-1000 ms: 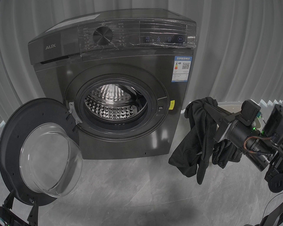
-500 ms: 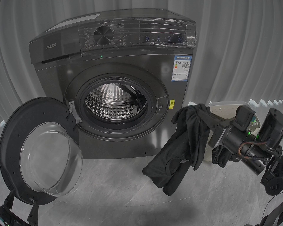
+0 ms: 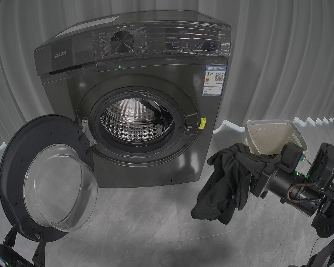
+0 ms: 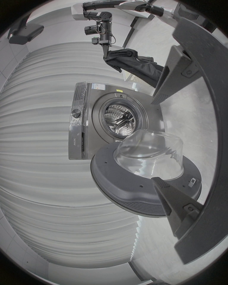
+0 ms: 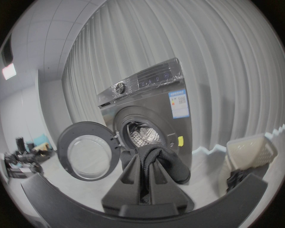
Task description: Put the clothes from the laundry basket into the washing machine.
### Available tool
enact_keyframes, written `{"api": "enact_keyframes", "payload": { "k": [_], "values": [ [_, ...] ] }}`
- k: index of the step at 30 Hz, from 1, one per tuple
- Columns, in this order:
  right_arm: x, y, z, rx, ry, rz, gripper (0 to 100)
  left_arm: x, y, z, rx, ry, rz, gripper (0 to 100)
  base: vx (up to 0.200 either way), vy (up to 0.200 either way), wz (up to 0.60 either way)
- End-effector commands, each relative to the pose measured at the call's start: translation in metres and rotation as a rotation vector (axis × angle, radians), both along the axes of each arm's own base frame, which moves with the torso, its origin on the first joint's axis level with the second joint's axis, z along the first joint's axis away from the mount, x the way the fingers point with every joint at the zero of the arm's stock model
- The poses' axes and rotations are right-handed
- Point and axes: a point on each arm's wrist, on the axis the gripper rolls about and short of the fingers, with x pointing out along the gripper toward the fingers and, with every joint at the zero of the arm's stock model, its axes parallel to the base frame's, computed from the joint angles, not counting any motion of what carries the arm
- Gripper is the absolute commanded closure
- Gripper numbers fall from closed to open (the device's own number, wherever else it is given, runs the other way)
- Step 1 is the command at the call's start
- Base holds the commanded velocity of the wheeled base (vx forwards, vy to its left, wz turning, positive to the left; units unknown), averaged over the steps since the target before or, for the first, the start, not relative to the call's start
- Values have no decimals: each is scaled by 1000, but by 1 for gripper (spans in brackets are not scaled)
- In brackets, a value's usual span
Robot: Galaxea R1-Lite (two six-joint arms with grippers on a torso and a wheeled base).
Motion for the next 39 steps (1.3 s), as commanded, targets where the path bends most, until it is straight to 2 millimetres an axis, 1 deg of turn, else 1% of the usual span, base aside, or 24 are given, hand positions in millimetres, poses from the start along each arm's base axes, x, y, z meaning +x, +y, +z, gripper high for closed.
{"api": "enact_keyframes", "payload": {
  "k": [1,2,3,4,6,12,13,19,21,31,35,39],
  "values": [
    [-18,-6,-17,9,99,36,100,0,0,-5,-2,-1,1,0,0,0,0],
    [-20,-7,-19,5,105,25,100,0,0,-5,-2,-1,1,0,0,0,0],
    [-25,-9,-25,-5,119,-13,100,0,0,-5,-2,-1,1,0,0,0,0],
    [-26,-9,-25,-6,122,-24,100,0,0,-5,-2,-1,1,0,0,0,0],
    [-25,-10,-24,8,119,-43,100,0,0,-5,-2,-1,1,0,0,0,0],
    [-28,-10,-18,45,82,-26,100,0,0,-5,-2,-1,1,0,0,0,0],
    [-29,-9,-11,62,39,-12,100,0,0,-5,-2,-1,1,0,0,0,0],
    [-32,-11,-11,79,17,-8,100,0,0,-5,0,-1,1,0,0,0,600],
    [-32,-11,-11,78,15,-8,100,0,0,-5,0,-1,1,0,0,0,0],
    [-23,-7,-11,72,15,-24,100,0,0,-5,0,-1,1,0,0,0,0],
    [-5,-6,2,102,-34,-75,100,0,0,-5,0,-1,1,0,0,0,0],
    [-1,-8,7,95,-65,-90,100,0,0,-5,0,-1,1,0,0,0,0]
  ]
}}
